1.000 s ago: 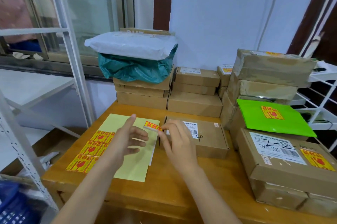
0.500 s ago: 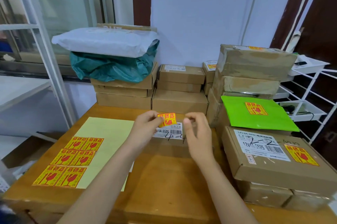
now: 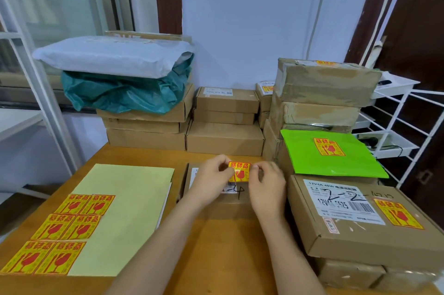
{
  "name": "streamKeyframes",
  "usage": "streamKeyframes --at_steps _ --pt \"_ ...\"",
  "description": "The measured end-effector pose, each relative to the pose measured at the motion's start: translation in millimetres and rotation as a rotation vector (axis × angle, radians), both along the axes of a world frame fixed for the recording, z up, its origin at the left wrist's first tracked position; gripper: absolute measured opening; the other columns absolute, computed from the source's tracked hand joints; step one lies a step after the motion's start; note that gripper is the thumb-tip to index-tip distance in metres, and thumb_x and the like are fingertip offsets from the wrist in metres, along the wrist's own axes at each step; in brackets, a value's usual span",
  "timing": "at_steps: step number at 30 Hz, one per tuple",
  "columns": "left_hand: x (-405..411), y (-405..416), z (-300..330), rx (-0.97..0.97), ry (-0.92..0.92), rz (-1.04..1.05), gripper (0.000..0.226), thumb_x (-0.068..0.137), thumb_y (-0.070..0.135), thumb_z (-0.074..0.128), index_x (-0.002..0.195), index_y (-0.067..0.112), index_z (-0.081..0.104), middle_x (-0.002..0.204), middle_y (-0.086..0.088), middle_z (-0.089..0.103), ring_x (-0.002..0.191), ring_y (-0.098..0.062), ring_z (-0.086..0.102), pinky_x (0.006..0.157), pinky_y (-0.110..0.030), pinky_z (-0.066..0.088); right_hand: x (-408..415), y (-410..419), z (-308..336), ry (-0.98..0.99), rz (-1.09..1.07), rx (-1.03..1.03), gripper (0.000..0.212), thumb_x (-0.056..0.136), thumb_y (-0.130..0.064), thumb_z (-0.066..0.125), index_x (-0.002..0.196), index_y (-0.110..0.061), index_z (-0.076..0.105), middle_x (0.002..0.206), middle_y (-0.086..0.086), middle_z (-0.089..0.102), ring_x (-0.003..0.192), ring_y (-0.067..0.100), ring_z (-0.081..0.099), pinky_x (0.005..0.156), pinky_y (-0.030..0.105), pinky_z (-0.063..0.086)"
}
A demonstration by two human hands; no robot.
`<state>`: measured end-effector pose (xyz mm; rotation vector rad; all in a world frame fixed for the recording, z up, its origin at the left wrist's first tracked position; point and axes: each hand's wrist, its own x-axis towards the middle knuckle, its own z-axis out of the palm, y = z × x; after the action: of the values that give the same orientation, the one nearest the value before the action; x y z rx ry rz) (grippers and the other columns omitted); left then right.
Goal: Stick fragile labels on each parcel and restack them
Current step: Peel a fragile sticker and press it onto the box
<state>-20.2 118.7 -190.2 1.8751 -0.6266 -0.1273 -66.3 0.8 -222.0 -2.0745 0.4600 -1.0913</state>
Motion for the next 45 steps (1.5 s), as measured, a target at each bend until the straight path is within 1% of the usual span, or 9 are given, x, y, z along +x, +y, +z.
streamKeyframes --at_steps 3,8,13,18,23,28,35,41,45 --pt "0.9 -0.2 -4.0 -0.035 0.003 0.04 0.011 0.089 0.003 0.052 0.084 -0.003 0.059 0.064 0.001 0.048 0.056 -0.01 0.042 0.047 -0.012 0.033 -2.3 1.8 -0.1 0.06 -0.001 -0.052 0.034 0.083 -0.027 0.042 0.083 -0.006 0.068 0.089 0.01 0.064 0.081 0.03 0.059 0.072 0.034 0.042" --pt "5.7 2.2 -0.8 0.026 -0.061 0.12 0.017 0.091 0.011 0.052 0.076 0.006 0.058 0.057 0.005 0.049 0.046 -0.002 0.045 0.045 -0.013 0.032 -2.1 7.5 1.2 0.068 0.048 -0.064 0.035 0.084 -0.031 0.044 0.088 -0.007 0.068 0.095 0.007 0.063 0.083 0.025 0.061 0.071 0.03 0.041" --pt "9.9 6.1 -4.7 0.107 -0.165 0.209 0.024 0.092 0.019 0.053 0.068 0.016 0.055 0.058 0.005 0.051 0.057 -0.012 0.046 0.055 -0.029 0.034 -2.9 13.6 4.3 0.075 0.106 -0.012 0.038 0.083 -0.033 0.043 0.09 -0.005 0.068 0.098 0.005 0.062 0.085 0.021 0.061 0.076 0.034 0.048" --pt "12.4 14.0 -12.0 -0.036 -0.068 0.159 0.025 0.094 0.02 0.054 0.076 0.003 0.059 0.064 -0.001 0.048 0.062 -0.014 0.043 0.063 -0.03 0.035 0.3 5.6 6.8 0.029 0.159 0.185 0.014 0.089 -0.011 0.057 0.088 -0.006 0.07 0.094 0.005 0.064 0.082 0.013 0.057 0.074 0.019 0.041" --pt "11.4 16.8 -13.3 -0.035 -0.065 0.077 0.028 0.095 0.022 0.054 0.07 0.011 0.058 0.062 0.002 0.047 0.06 -0.01 0.041 0.062 -0.03 0.034 -1.4 -1.1 8.1 0.073 0.288 0.347 0.014 0.088 -0.005 0.057 0.085 -0.014 0.067 0.098 0.006 0.065 0.085 0.001 0.055 0.07 0.0 0.037" --pt "11.4 19.1 -13.4 -0.034 -0.07 0.003 0.025 0.095 0.024 0.054 0.078 0.009 0.065 0.063 0.009 0.052 0.063 -0.005 0.046 0.066 -0.027 0.038 -0.8 -2.6 6.0 0.068 0.298 0.362 0.014 0.086 -0.003 0.059 0.079 -0.011 0.069 0.104 0.009 0.059 0.097 0.011 0.054 0.075 0.0 0.034" --pt "12.9 19.2 -15.0 -0.017 -0.065 -0.041 0.024 0.096 0.028 0.053 0.076 0.02 0.066 0.064 0.013 0.054 0.065 -0.003 0.048 0.067 -0.027 0.04 2.5 -5.6 -1.6 0.094 0.305 0.277 0.015 0.088 -0.007 0.061 0.078 0.002 0.069 0.098 0.008 0.061 0.093 0.013 0.056 0.08 0.011 0.037" --pt "13.0 16.6 -16.6 0.009 -0.064 -0.016 0.022 0.095 0.028 0.054 0.081 0.023 0.069 0.066 0.011 0.058 0.065 0.0 0.05 0.065 -0.024 0.041 5.6 -9.8 -8.2 0.107 0.275 0.21 0.018 0.09 -0.009 0.06 0.077 0.0 0.068 0.1 0.006 0.06 0.102 0.022 0.054 0.092 0.032 0.04" --pt "11.8 15.9 -15.6 -0.003 -0.054 -0.002 0.012 0.094 0.025 0.057 0.092 0.028 0.068 0.08 0.01 0.065 0.078 -0.005 0.058 0.072 -0.025 0.048 5.8 -12.4 -9.5 0.131 0.276 0.215 0.017 0.09 -0.007 0.059 0.073 -0.006 0.064 0.103 0.005 0.055 0.103 0.023 0.052 0.092 0.032 0.039"
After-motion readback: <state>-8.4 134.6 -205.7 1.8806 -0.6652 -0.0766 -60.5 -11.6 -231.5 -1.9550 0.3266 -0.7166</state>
